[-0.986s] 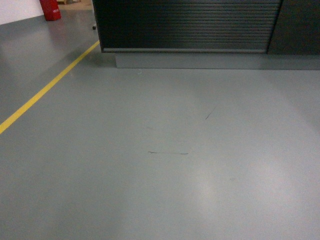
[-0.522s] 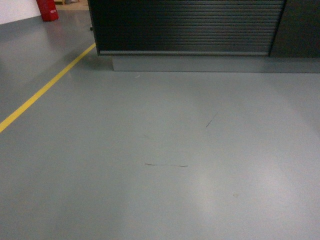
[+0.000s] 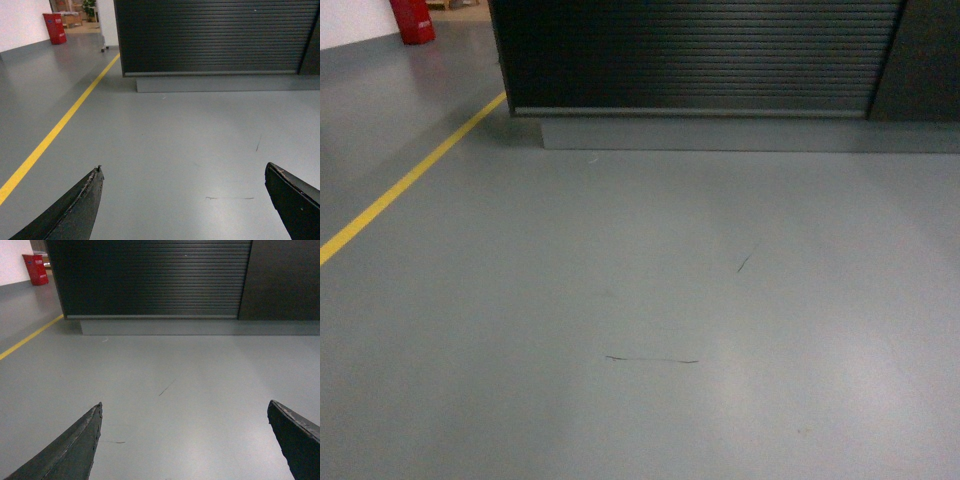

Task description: Place dark red mango on scale at checkout

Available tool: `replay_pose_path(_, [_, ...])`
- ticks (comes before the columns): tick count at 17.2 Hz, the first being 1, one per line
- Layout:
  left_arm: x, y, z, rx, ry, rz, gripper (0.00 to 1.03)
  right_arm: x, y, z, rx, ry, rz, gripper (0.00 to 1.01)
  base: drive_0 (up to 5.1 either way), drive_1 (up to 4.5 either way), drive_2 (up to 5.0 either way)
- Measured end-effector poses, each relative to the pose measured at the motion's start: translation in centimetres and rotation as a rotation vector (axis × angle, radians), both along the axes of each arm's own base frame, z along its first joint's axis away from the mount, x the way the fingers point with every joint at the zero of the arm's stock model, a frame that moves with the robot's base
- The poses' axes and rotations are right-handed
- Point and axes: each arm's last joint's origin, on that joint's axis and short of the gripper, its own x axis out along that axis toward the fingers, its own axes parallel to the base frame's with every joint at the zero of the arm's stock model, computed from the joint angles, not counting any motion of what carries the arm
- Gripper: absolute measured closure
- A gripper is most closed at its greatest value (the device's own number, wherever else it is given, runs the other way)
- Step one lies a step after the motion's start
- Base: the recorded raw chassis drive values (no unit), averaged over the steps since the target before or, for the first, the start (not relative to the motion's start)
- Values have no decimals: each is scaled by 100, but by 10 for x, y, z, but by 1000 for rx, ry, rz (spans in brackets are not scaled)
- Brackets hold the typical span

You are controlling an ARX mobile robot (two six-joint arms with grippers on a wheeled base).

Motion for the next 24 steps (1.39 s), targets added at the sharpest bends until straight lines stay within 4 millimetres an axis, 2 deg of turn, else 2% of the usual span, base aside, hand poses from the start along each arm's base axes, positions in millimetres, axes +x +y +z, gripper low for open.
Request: replay_pose_path(24, [0,0,0,0,1,0,5,0,0,0,0,1,0,3,0,235,-234])
